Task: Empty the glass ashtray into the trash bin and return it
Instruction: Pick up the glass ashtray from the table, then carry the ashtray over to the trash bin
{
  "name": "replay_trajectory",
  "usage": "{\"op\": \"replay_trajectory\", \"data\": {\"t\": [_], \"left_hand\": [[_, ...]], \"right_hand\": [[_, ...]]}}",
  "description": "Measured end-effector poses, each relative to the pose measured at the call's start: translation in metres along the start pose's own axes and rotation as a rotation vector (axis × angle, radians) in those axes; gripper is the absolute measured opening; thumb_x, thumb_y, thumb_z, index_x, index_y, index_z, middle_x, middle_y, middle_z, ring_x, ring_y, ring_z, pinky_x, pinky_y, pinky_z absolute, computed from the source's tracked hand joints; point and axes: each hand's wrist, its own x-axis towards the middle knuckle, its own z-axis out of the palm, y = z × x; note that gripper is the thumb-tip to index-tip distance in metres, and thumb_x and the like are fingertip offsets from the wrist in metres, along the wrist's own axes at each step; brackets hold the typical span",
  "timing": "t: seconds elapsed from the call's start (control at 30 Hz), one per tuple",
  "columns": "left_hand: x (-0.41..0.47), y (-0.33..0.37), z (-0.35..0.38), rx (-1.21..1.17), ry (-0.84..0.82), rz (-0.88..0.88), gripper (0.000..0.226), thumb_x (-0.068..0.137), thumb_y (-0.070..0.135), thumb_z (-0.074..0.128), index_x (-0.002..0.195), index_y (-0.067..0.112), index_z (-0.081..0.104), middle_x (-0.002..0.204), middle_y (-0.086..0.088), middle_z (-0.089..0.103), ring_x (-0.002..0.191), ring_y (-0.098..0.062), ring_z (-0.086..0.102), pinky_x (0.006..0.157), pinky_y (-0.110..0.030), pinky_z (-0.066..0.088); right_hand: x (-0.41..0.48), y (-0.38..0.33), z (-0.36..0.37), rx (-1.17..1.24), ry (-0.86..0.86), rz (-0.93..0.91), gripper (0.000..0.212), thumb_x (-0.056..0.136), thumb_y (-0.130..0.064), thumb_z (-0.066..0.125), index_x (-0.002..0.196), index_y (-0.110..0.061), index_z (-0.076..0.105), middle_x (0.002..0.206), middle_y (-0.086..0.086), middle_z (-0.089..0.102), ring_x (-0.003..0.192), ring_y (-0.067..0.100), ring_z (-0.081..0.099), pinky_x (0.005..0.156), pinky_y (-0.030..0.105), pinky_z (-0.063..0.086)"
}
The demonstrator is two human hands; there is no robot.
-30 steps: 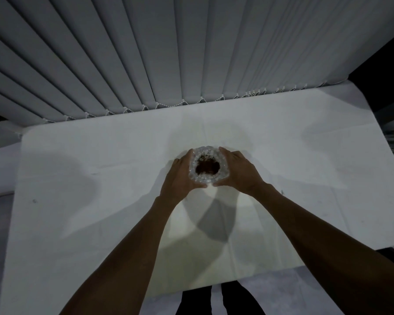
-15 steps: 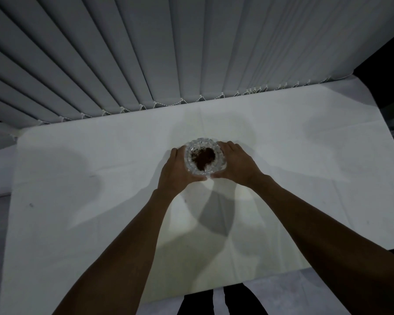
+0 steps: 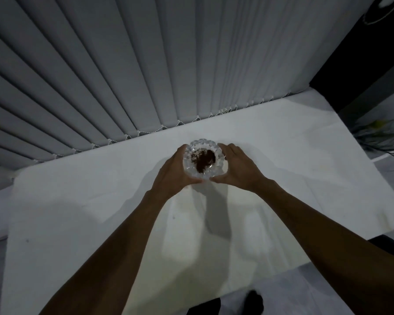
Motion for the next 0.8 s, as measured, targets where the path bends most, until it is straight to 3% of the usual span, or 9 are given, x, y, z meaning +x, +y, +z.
{"op": "replay_trajectory", "data": {"t": [0.2,0.37,0.47,0.63,0.8], "left_hand": [[-0.005,0.060,0.009,0.021,-0.045,0.073,0.108,0.057,0.043,0.104,0.147,0.033,0.044,0.128,0.020,0.061,0.116,-0.010,0.061,0.091,-0.027,0.048],[-0.023,0.116,0.037,0.054,-0.068,0.163,0.115,0.054,0.054,0.101,0.150,0.035,0.040,0.135,0.018,0.063,0.117,-0.008,0.059,0.094,-0.028,0.047],[-0.040,0.152,0.063,0.079,-0.090,0.208,0.116,0.052,0.060,0.099,0.149,0.038,0.039,0.139,0.017,0.063,0.124,-0.014,0.061,0.101,-0.036,0.052],[-0.076,0.216,0.119,0.103,-0.159,0.327,0.112,0.056,0.054,0.099,0.149,0.038,0.038,0.139,0.014,0.064,0.124,-0.016,0.063,0.102,-0.040,0.054],[-0.119,0.275,0.188,0.100,-0.240,0.433,0.110,0.060,0.047,0.101,0.150,0.035,0.039,0.140,0.011,0.064,0.122,-0.015,0.063,0.097,-0.034,0.054]], "right_hand": [[-0.040,0.015,-0.048,0.018,0.131,0.009,0.102,0.065,-0.055,0.092,0.147,-0.021,0.043,0.125,0.001,0.053,0.114,0.020,0.052,0.088,0.043,0.055],[-0.095,0.042,-0.085,0.013,0.220,0.037,0.102,0.066,-0.058,0.091,0.148,-0.022,0.043,0.125,-0.001,0.053,0.115,0.020,0.052,0.089,0.045,0.056],[-0.140,0.061,-0.110,0.022,0.247,0.090,0.099,0.066,-0.060,0.088,0.147,-0.028,0.041,0.126,-0.004,0.052,0.116,0.018,0.051,0.091,0.044,0.054],[-0.232,0.097,-0.145,0.010,0.320,0.174,0.098,0.066,-0.060,0.088,0.146,-0.030,0.041,0.125,-0.007,0.051,0.115,0.015,0.051,0.091,0.042,0.053],[-0.332,0.136,-0.173,-0.019,0.387,0.261,0.101,0.064,-0.067,0.086,0.147,-0.030,0.042,0.126,-0.005,0.053,0.114,0.016,0.052,0.093,0.044,0.052]]}}
